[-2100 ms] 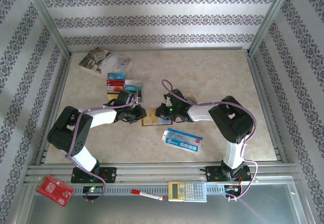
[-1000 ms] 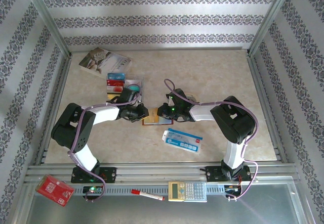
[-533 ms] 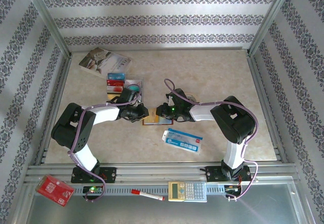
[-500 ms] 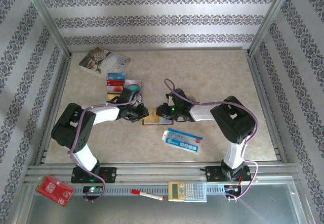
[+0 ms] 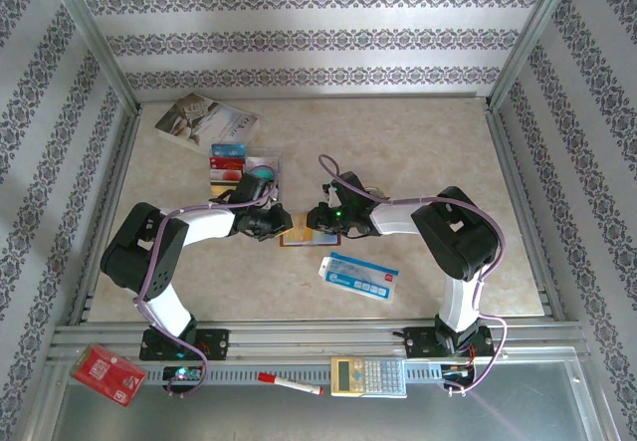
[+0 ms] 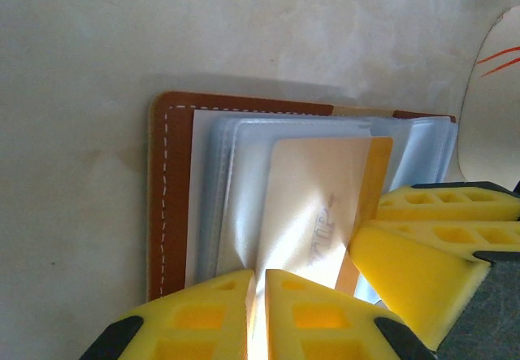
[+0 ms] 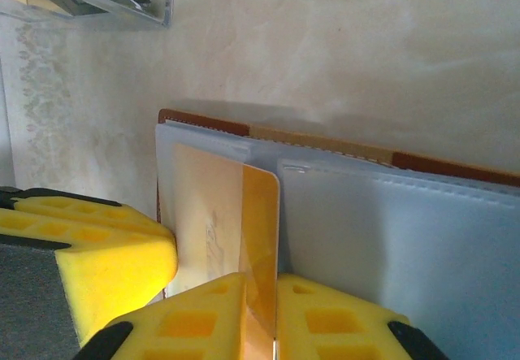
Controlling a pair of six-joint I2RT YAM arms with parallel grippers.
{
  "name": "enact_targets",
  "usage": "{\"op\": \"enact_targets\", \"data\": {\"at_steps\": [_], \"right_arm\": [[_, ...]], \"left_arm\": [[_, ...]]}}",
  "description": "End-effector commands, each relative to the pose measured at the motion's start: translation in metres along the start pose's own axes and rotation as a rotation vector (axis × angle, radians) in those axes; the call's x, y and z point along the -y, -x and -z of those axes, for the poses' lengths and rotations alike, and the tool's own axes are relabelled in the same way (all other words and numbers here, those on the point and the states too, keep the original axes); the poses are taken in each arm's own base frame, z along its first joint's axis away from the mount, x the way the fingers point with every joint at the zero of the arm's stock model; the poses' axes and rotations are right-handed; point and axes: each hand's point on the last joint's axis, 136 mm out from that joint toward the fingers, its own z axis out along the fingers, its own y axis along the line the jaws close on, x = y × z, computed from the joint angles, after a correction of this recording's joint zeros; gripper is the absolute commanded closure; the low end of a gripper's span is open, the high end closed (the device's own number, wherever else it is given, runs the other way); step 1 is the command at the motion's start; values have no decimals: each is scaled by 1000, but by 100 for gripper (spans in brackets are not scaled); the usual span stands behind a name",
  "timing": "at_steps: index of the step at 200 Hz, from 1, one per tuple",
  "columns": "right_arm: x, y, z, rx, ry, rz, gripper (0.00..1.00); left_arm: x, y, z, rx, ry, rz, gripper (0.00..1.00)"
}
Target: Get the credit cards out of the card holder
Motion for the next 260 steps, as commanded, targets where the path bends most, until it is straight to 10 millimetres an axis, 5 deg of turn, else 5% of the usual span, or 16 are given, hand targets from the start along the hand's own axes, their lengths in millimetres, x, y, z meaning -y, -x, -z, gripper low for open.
{"op": "enact_targets", "data": {"at_steps": [1,32,95,152,187,210,260], "right_arm": [[17,-12,-3,-34,-61,3,85],[15,0,13,34,-73,24,95],[7,17,56,187,-60,74,100],[-38,33,102,316,135,125,100],[-78,39,126,351,291,169,100],[-99,42,141,377,380,182,100],[-140,50,171,409,555,166,100]], "left_arm": [[-32,-18,-6,-44,122,26,85],[-30,-15,-2,-35,124,22,78],[-17,-8,6,-8,100,3,64],[47,26,60,114,-58,-92,51],[77,44,101,252,-196,-109,32],[103,44,122,312,-344,-132,24],[148,31,155,279,-496,-210,24]]}}
